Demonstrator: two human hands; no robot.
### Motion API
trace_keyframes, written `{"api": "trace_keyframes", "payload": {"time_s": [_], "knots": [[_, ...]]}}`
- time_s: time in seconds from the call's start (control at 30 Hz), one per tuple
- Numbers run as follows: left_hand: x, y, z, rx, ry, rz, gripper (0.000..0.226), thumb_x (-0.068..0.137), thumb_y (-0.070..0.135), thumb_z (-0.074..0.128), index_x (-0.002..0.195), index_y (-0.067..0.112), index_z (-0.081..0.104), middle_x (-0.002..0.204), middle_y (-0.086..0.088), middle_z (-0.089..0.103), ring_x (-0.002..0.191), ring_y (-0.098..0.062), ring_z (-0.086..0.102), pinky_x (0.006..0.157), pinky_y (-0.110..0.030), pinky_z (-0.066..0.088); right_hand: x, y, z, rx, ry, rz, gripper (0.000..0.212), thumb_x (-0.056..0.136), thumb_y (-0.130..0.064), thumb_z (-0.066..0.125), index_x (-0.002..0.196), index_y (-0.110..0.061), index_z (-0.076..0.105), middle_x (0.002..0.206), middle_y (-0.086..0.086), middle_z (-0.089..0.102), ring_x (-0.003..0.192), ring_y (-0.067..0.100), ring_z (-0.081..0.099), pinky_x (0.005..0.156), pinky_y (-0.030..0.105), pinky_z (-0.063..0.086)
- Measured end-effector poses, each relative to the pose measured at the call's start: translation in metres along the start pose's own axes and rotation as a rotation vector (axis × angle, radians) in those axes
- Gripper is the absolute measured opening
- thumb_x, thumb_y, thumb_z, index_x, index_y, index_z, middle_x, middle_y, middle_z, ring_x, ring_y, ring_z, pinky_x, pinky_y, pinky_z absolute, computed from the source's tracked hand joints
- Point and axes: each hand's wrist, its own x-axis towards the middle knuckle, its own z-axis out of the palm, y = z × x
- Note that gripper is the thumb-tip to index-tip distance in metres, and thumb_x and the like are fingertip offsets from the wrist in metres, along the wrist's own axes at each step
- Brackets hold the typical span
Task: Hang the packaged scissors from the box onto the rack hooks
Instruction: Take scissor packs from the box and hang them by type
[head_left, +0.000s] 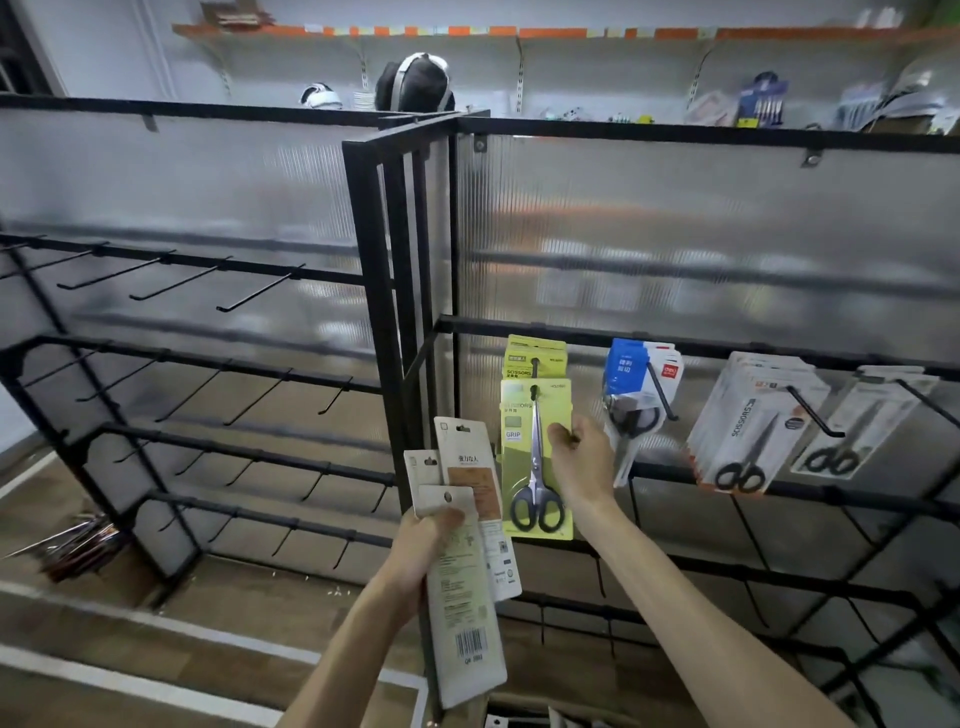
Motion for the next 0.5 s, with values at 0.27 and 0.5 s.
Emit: {"api": "trace_keyframes", "payload": {"time_s": [0.27, 0.5], "knots": [[0.012, 0.002, 0.003, -0.025, 0.049, -0.06, 0.024, 0.096, 0.008, 0.06, 0.118, 0.005, 0.068, 0.104, -0.018, 0.077, 0.096, -0.038, 0.074, 0.091, -0.057, 0.058, 0.06, -0.01, 0.016, -0.041, 0.028, 0.088, 0.014, 0.097, -0.018, 0.052, 0.084, -0.011, 0.053, 0.073, 0.004, 0.052, 0.069, 0.019, 0.049, 0.056, 0.03, 0.033], [0.006, 0.012, 0.009, -0.034, 0.018, -0.048, 0.021, 0.097, 0.009, 0.06, 0.116, 0.006, 0.07, 0.102, -0.017, 0.077, 0.094, -0.036, 0.075, 0.087, -0.052, 0.06, 0.079, 0.002, 0.022, -0.034, 0.012, 0.095, 0.019, 0.099, -0.024, 0.053, 0.088, -0.011, 0.061, 0.081, 0.007, 0.062, 0.073, 0.019, 0.055, 0.062, 0.03, 0.037]]}}
